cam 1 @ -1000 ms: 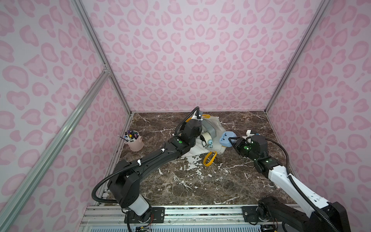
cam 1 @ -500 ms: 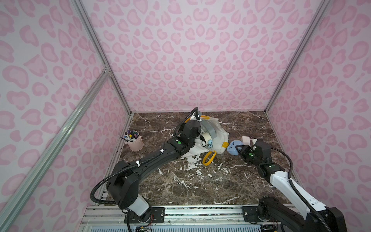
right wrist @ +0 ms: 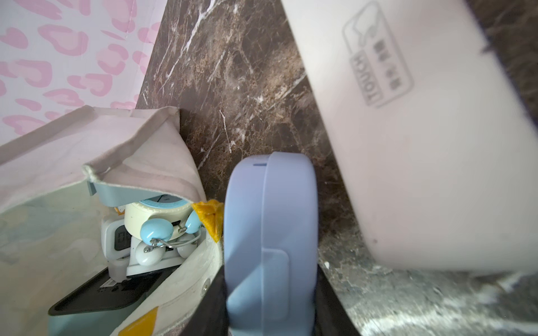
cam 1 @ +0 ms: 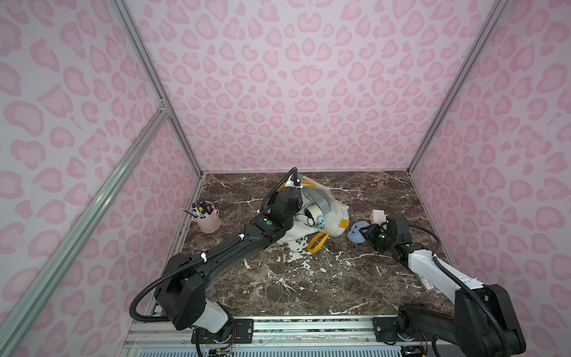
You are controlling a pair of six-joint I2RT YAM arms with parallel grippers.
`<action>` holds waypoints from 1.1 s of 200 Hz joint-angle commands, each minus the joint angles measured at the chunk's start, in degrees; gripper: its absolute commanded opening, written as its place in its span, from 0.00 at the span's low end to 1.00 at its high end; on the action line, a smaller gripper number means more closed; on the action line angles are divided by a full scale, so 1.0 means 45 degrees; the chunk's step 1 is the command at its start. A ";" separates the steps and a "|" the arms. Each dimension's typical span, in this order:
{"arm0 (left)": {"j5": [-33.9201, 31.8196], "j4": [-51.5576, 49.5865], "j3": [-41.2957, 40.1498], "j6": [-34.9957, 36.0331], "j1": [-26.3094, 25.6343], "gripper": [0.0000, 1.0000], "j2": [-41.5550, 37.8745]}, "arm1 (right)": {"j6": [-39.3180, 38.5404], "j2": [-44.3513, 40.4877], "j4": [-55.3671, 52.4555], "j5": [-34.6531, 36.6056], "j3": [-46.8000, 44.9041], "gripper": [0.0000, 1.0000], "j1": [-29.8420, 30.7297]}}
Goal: Take the alarm clock out of the canvas bag
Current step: Place the alarm at the center of the board.
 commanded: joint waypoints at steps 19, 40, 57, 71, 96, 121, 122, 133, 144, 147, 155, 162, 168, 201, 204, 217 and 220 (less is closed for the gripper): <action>-0.0412 0.0144 -0.0052 0.0071 0.0139 0.03 -0.0166 | -0.0543 0.0203 -0.0105 -0.0016 0.0062 0.25 -0.0255; -0.0353 0.0180 0.0016 0.0052 0.0136 0.03 -0.0098 | -0.0633 0.0181 -0.0796 0.0187 0.0088 0.37 -0.0294; -0.0271 0.0198 0.0083 0.0043 0.0131 0.03 -0.0060 | -0.0735 0.0116 -0.1565 0.0517 0.0210 0.45 -0.0310; -0.0196 0.0185 0.0155 0.0099 0.0136 0.03 -0.0020 | -0.0835 0.0086 -0.2015 0.0609 0.0445 0.52 -0.0298; -0.0104 0.0171 0.0312 0.0247 0.0133 0.03 0.0008 | -0.1064 0.0144 -0.3194 0.0810 0.1148 0.60 -0.0299; 0.0060 0.0160 0.0359 0.0195 0.0143 0.03 -0.0006 | -0.1229 0.0034 -0.3892 0.1011 0.1578 0.66 -0.0310; 0.0071 0.0156 0.0359 0.0192 0.0133 0.03 0.0007 | -0.1219 0.0021 -0.3883 0.1005 0.1581 0.66 -0.0310; 0.0129 0.0156 0.0364 0.0136 0.0142 0.03 0.0037 | -0.1125 -0.0101 -0.3803 0.0864 0.1619 0.66 -0.0302; 0.0169 0.0152 0.0378 0.0092 0.0143 0.03 0.0058 | -0.0950 -0.0250 -0.3684 0.0767 0.1656 0.66 -0.0256; 0.0171 0.0179 0.0378 0.0091 0.0138 0.03 0.0059 | -0.0913 -0.0310 -0.3653 0.0756 0.1670 0.66 -0.0238; 0.0198 0.0211 0.0378 0.0095 0.0137 0.03 0.0056 | -0.0897 -0.0451 -0.3583 0.0825 0.1716 0.65 -0.0135; 0.0209 0.0282 0.0362 0.0084 0.0131 0.03 0.0060 | -0.0978 -0.0602 -0.3493 0.0962 0.1738 0.65 0.0013; 0.0215 0.0335 0.0359 0.0111 0.0137 0.03 0.0055 | -0.1039 -0.0749 -0.3385 0.1088 0.1754 0.65 0.0129; 0.0364 0.0464 0.0359 0.0209 0.0141 0.03 0.0022 | -0.0628 -0.0775 -0.1413 0.0181 0.1483 0.59 0.0970; 0.0391 0.0499 0.0376 0.0209 0.0133 0.03 0.0025 | -0.0624 -0.0732 -0.1297 0.0162 0.1531 0.58 0.1143; 0.0433 0.0518 0.0412 0.0203 0.0143 0.03 0.0069 | -0.0817 -0.0437 -0.1141 0.0336 0.1908 0.57 0.1993; 0.0443 0.0520 0.0417 0.0208 0.0141 0.03 0.0068 | -0.0877 -0.0346 -0.1158 0.0377 0.2036 0.57 0.2177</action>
